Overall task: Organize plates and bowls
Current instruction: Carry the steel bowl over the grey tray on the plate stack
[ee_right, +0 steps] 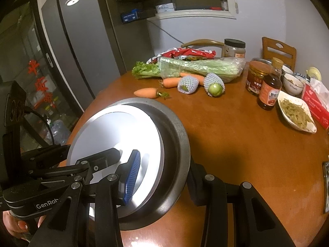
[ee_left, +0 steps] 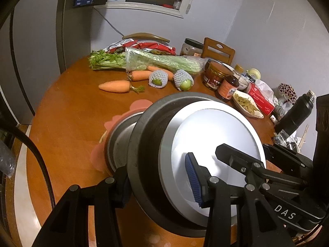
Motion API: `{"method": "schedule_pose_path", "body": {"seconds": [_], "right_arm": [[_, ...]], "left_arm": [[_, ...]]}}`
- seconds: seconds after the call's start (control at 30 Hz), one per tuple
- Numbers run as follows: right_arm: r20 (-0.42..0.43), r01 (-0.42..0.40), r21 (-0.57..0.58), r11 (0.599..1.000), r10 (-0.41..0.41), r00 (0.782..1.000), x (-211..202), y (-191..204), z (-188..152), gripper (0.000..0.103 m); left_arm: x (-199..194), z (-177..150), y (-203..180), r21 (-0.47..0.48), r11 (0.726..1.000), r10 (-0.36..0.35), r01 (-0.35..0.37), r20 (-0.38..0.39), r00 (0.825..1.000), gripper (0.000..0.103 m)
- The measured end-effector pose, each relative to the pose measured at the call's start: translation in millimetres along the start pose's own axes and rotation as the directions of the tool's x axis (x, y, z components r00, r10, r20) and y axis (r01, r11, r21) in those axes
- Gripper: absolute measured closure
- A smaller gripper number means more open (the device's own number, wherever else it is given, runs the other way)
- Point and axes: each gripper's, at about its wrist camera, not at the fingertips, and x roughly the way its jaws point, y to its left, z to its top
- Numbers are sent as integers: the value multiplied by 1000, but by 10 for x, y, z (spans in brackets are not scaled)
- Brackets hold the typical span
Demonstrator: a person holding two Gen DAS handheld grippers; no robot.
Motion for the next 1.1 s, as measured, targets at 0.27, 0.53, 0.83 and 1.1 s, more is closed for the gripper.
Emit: {"method": "schedule_pose_path", "body": {"seconds": [0.27,0.53,0.83,1.1], "right_arm": [[-2,-16,-22,1000,16,1000,141,91,218,60],[-4,-42,-48,998,42,999,253,209,405,60],[-30,-56,-55,997,54,998,430,240,445,60],[-58,-58,-55,997,55,997,570,230,412,60]], "left_arm": [[-8,187,172,-20,1000,22,-21,14,1000,57],[-17,290,345,-46,998,44,-43,20,999,57],[129,305,462,-67,997,48,-48,-8,999,57],[255,280,513,-76,996,48,-50,-36,998,57]]}}
